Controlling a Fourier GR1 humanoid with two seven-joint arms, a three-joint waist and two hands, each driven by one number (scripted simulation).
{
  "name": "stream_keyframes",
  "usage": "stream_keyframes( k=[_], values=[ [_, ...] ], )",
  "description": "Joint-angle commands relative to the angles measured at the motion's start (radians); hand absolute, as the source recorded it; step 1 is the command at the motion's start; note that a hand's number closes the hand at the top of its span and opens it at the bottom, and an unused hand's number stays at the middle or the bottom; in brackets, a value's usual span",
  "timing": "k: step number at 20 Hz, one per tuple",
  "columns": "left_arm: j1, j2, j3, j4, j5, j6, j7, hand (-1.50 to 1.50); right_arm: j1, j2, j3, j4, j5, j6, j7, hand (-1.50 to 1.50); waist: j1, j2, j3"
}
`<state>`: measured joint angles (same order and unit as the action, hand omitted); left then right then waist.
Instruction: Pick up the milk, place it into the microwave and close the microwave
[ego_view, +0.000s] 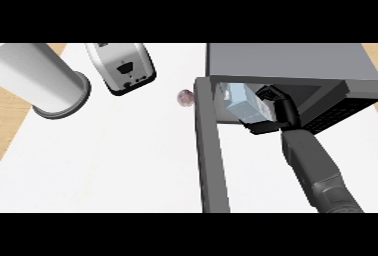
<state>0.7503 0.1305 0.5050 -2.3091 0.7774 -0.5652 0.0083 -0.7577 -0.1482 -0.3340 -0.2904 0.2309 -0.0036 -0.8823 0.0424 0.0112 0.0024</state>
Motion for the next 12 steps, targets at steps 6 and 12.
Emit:
stream_keyframes(
  k=[6,12],
  values=[
    [-0.045,0.042,0.002,-0.050,0.074,0.007,0.037,-1.50,-0.157,-0.073,-0.013,0.106,0.016,-0.020,0.089,1.50,0.031,0.016,0.002],
    [-0.125,0.058,-0.020,-0.013,0.043,0.028,0.035,-1.50,-0.258,-0.090,0.016,0.126,0.071,-0.192,0.187,1.50,0.056,0.031,0.001]
  ],
)
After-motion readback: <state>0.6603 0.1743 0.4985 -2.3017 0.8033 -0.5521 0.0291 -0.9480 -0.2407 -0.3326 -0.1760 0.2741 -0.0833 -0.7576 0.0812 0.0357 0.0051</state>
